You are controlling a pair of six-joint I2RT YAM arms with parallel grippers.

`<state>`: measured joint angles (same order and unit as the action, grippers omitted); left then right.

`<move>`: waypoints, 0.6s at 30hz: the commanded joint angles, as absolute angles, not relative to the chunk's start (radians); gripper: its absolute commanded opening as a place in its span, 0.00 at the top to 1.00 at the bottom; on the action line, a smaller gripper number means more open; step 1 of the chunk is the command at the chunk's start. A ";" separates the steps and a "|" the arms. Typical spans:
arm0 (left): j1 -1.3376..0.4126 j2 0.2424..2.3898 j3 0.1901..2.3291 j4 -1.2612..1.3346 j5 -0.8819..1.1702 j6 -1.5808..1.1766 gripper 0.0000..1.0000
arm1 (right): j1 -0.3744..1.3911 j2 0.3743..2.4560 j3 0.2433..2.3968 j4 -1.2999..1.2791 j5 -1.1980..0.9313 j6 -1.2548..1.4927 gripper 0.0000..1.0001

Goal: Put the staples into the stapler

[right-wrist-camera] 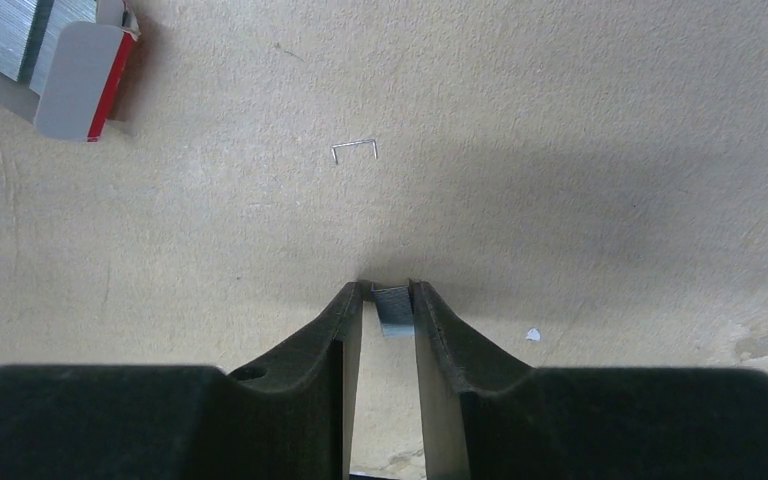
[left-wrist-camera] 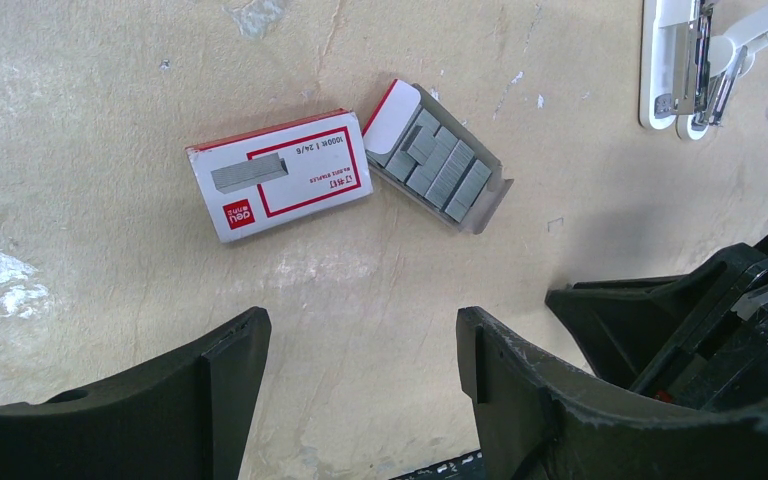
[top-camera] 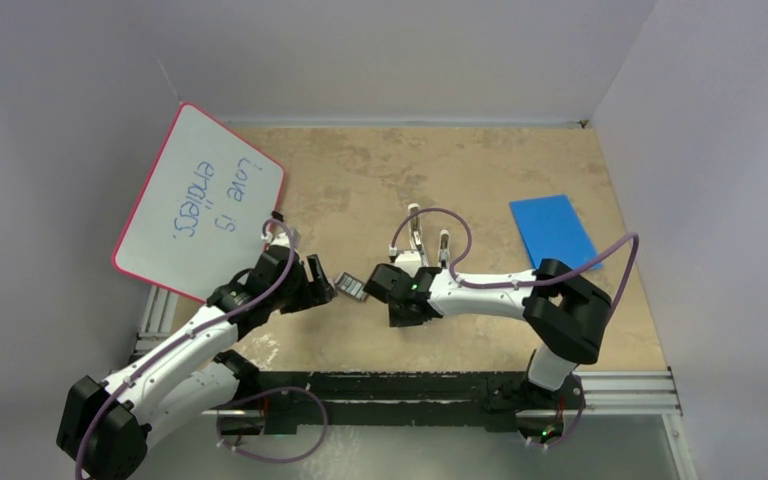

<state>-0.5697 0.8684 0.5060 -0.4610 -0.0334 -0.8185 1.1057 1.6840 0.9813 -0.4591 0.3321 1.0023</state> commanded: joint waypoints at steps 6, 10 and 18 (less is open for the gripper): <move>-0.565 0.856 0.523 -0.449 -0.032 -0.808 0.32 | 1.103 1.714 0.990 -0.459 0.386 0.982 0.70; -0.566 0.856 0.522 -0.448 -0.032 -0.810 0.32 | 1.103 1.723 0.992 -0.468 0.403 0.981 0.70; -0.565 0.856 0.521 -0.449 -0.033 -0.810 0.32 | 1.103 1.724 0.997 -0.476 0.422 0.962 0.80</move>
<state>-0.5697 0.8684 0.5060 -0.4614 -0.0334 -0.8185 1.1061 1.6962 0.9913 -0.4576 0.3733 0.9749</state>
